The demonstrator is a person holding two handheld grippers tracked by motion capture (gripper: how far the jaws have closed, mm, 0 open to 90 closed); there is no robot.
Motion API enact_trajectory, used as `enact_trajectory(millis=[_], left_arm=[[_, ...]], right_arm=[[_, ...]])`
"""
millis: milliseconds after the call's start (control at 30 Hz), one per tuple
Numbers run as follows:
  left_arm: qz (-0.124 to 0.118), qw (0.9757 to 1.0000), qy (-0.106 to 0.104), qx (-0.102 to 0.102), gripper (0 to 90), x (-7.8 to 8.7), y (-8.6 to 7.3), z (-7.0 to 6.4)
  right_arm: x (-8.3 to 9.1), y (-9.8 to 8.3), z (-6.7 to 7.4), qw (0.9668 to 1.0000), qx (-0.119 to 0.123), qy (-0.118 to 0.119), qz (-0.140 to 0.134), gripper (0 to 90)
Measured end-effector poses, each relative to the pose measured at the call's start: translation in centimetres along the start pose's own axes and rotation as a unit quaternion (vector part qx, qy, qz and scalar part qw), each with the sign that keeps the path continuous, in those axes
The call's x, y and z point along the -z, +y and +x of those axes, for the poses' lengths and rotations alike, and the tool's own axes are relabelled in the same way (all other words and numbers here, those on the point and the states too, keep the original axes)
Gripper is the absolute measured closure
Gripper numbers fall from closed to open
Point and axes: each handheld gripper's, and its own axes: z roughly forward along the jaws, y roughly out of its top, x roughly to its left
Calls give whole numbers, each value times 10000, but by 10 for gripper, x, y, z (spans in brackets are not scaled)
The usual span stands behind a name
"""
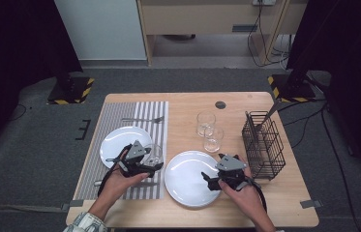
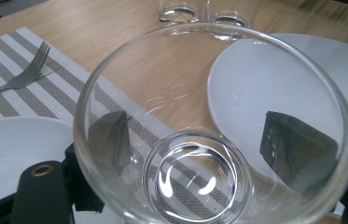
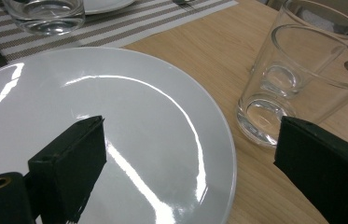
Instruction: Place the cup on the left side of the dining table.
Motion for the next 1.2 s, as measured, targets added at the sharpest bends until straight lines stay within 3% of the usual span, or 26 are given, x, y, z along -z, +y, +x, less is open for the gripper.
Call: enact_trajectory(millis=[1200], left_arm=[[252, 9995, -182, 39, 205, 0, -28, 0]], right_arm=[[-1, -2, 0, 10000, -38, 9, 46, 89]])
